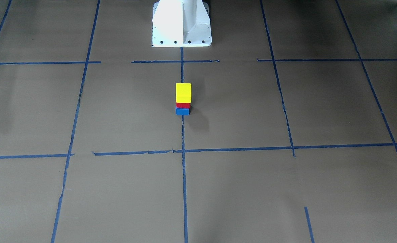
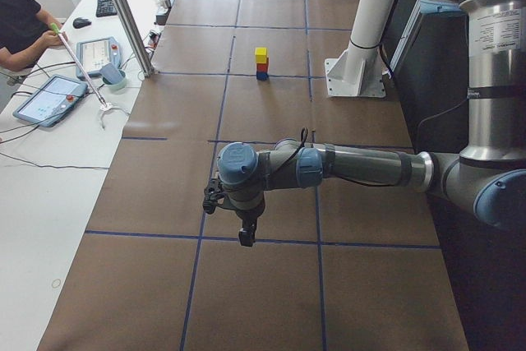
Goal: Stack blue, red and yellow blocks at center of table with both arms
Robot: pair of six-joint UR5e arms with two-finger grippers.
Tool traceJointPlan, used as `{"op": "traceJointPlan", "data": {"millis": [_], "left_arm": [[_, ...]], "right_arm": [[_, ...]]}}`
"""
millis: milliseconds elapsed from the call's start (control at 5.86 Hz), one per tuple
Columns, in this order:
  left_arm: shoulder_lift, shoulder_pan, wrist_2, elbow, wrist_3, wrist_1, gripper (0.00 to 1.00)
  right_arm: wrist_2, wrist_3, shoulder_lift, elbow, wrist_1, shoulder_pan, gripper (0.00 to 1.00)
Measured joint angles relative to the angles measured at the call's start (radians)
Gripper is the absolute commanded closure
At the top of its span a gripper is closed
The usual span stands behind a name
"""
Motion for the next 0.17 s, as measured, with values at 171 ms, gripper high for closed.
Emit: {"op": "traceJointPlan", "data": {"millis": [171], "left_arm": [[-0.003, 0.001, 0.001, 0.004, 0.0, -0.001, 0.0]], "right_arm": [[0.035, -0.001, -0.004, -0.002, 0.001, 0.001, 0.0]]}}
